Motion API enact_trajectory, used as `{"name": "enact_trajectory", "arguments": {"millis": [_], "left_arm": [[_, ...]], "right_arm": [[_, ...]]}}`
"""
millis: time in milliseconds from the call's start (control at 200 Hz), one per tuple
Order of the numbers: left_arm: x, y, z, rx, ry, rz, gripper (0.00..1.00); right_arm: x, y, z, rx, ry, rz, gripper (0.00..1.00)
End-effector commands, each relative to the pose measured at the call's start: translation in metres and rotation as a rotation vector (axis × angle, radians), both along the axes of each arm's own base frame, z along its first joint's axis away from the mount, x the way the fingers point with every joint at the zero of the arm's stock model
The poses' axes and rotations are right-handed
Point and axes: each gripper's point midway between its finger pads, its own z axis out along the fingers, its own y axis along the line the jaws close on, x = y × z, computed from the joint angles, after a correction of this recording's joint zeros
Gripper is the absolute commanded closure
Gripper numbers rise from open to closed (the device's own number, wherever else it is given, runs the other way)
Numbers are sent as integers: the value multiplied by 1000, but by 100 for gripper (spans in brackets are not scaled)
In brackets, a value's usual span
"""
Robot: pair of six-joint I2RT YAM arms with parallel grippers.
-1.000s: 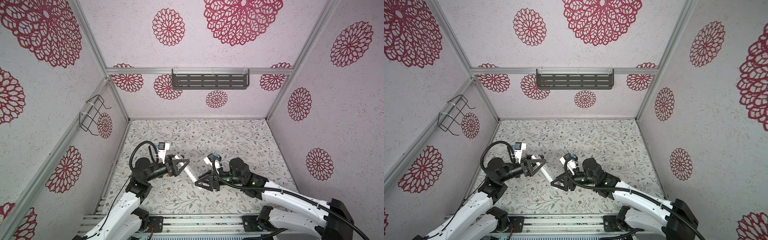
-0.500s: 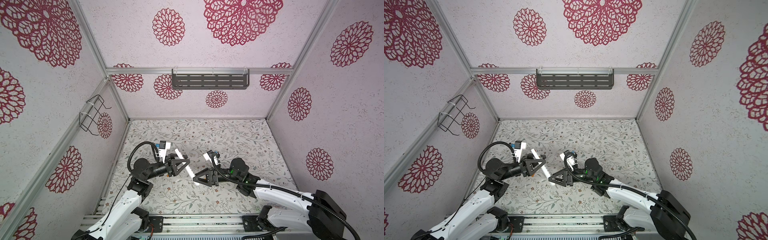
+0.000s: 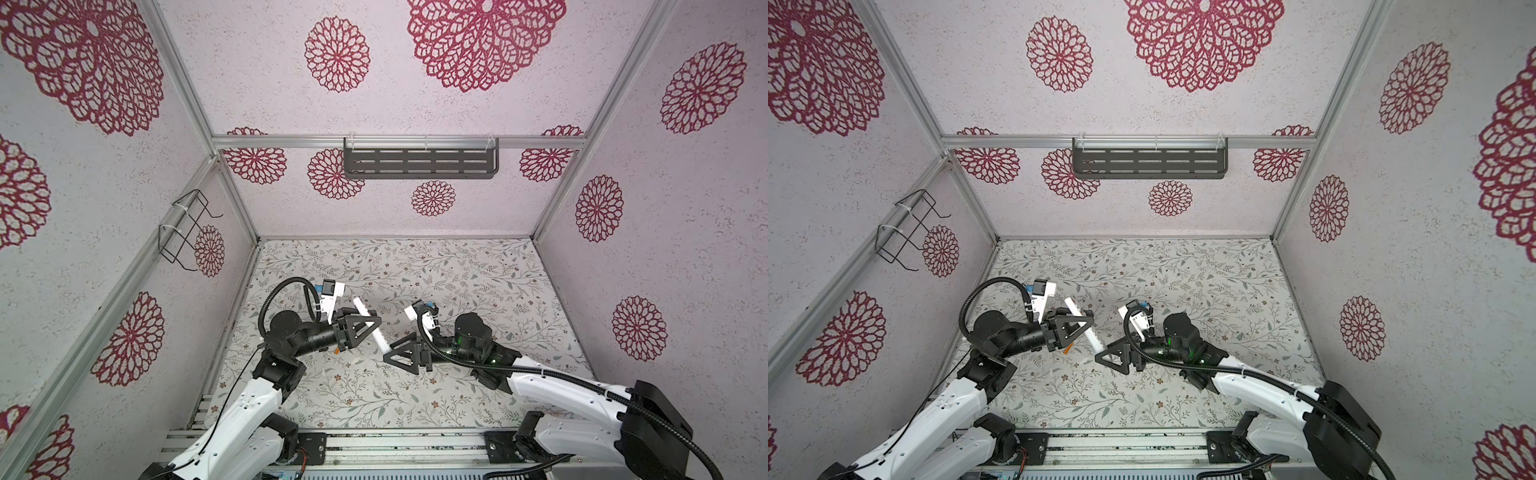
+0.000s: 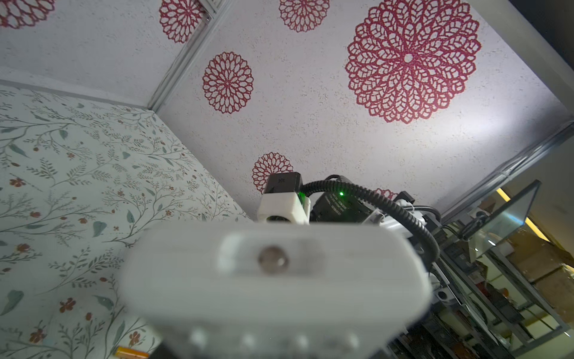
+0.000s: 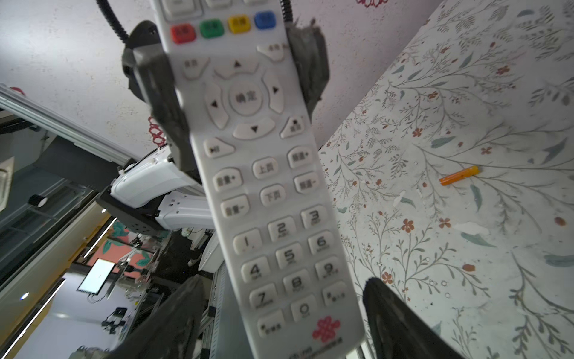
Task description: Load the batteries into the remote control
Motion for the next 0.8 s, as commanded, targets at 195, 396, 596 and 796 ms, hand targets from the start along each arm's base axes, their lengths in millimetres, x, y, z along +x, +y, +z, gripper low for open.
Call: {"name": "enact_trajectory", "arguments": {"millis": [195,396,596,796], "left_arm": [[39,34,-8,237,151,318,68],[36,36,-11,246,219,327,70],[27,39,-15,243,226,326,69],[23,36,-22,247,234,305,69]], "right_arm": [[37,-9,-3,-358,-350,-292,7],[40,11,1,-407,-443,-300,8],[50,29,-3,-450,-476,-294,14],[50,42,-1,-439,-480,-264,44]]}}
